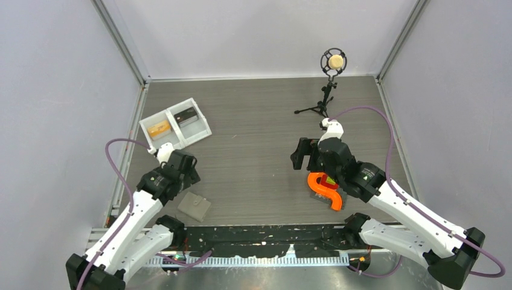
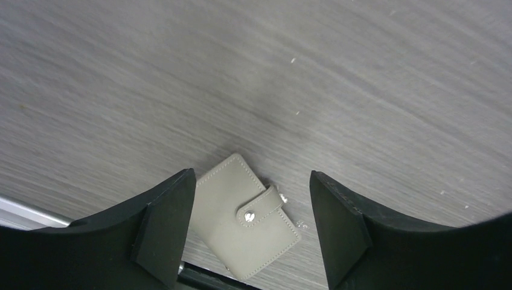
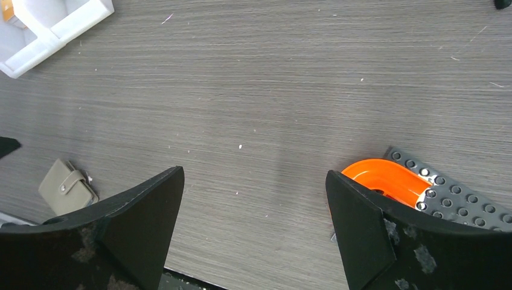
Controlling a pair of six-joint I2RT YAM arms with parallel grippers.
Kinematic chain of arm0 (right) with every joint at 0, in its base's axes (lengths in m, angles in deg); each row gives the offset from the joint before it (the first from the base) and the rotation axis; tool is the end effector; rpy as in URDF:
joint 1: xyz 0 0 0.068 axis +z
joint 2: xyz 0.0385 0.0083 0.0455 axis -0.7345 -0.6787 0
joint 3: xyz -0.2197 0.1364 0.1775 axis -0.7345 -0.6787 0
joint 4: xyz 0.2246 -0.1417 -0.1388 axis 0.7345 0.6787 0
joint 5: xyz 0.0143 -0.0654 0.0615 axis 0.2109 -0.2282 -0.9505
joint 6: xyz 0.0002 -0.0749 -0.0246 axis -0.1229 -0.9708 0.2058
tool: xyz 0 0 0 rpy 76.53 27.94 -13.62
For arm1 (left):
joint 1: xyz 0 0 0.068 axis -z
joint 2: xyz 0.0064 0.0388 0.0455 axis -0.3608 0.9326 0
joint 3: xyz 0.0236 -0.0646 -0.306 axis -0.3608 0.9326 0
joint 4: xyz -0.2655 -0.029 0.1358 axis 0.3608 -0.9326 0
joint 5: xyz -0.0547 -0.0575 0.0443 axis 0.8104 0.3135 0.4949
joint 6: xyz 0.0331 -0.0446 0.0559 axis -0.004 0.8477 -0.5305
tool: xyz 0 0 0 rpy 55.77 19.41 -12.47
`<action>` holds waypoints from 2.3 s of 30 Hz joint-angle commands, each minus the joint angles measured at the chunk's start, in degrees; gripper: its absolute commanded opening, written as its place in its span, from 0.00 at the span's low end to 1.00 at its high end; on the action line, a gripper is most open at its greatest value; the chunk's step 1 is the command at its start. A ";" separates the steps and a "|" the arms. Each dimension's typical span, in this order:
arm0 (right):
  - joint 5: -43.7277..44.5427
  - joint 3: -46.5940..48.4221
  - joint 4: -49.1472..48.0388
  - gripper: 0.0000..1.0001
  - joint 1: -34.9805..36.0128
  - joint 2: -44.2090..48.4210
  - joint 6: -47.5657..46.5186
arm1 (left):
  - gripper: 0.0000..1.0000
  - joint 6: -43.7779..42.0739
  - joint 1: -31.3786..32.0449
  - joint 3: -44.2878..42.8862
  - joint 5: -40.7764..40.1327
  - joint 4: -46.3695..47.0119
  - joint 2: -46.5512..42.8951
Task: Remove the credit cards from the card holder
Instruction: Move the card holder to the corner of the board, then open the card holder at the center of the board.
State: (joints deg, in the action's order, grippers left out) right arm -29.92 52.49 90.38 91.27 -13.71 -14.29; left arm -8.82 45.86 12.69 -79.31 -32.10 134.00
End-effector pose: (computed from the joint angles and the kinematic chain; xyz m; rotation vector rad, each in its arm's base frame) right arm 0.1746 0.1387 0.3213 -0.0115 2.1542 0.4463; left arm 0.1580 -0.0390 0.2400 -0.6906 2.3433 0.0559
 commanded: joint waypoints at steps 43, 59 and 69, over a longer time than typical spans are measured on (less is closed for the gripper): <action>-4.86 2.60 -9.45 0.61 10.84 -17.27 7.67 | 0.50 5.92 -1.74 5.88 5.69 4.23 -5.09; -2.50 28.93 -11.57 0.54 28.69 -52.40 11.59 | 0.50 14.63 -11.08 18.52 9.89 2.52 -15.23; -5.97 36.64 -10.63 0.51 30.18 -63.03 14.79 | 0.49 15.74 -11.09 19.30 10.00 0.17 -19.00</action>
State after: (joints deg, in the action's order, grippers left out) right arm -35.13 85.45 80.02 121.00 -75.15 -2.40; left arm 5.62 35.00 31.92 -68.87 -30.70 116.23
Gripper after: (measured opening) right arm 0.518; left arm 0.496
